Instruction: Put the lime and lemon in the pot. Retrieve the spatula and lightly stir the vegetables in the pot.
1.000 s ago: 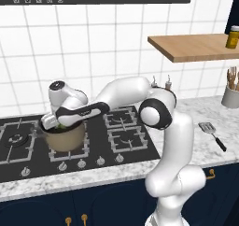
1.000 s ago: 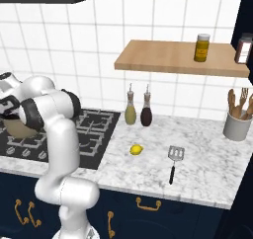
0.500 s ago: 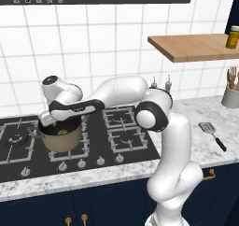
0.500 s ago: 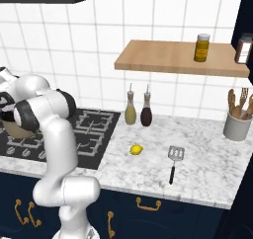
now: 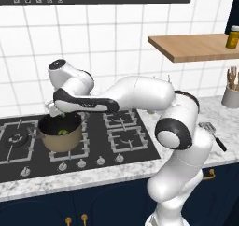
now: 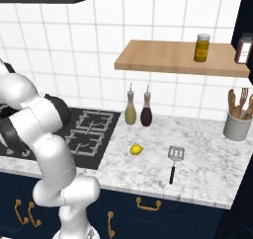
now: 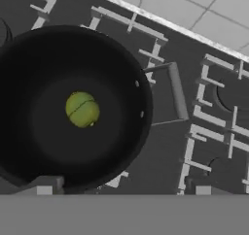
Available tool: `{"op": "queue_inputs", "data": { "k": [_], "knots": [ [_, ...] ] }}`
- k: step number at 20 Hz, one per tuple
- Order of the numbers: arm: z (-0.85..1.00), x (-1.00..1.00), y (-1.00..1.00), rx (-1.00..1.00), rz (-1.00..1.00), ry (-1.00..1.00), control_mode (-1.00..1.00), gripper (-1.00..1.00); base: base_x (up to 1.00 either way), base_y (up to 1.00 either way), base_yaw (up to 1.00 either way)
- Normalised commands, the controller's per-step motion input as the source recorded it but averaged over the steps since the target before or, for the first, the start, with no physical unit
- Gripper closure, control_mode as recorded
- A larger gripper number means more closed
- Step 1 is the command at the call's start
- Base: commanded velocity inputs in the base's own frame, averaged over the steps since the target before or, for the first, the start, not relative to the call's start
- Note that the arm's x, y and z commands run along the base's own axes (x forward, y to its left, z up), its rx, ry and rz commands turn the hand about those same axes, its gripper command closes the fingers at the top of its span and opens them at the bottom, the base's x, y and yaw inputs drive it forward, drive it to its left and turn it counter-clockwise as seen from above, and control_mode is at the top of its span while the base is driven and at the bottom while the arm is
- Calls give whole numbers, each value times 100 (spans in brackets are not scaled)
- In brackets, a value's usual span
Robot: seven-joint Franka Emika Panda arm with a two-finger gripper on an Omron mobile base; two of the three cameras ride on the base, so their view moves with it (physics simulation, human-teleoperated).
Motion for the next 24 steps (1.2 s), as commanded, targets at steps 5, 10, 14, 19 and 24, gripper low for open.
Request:
{"op": "queue_inputs", "data": {
  "k": [5,10,14,19,24],
  "knots": [
    [10,-63,-100,14,-9,-1,-100,-100,0,0,0],
    [0,-24,-100,5,-16,0,-100,-100,0,0,0],
    [0,-14,-100,2,-19,0,-100,-100,0,0,0],
    [0,-14,-100,4,-21,3,-100,-100,0,0,0],
    [-4,-16,-100,7,-21,4,-100,-100,0,0,0]
  ]
}}
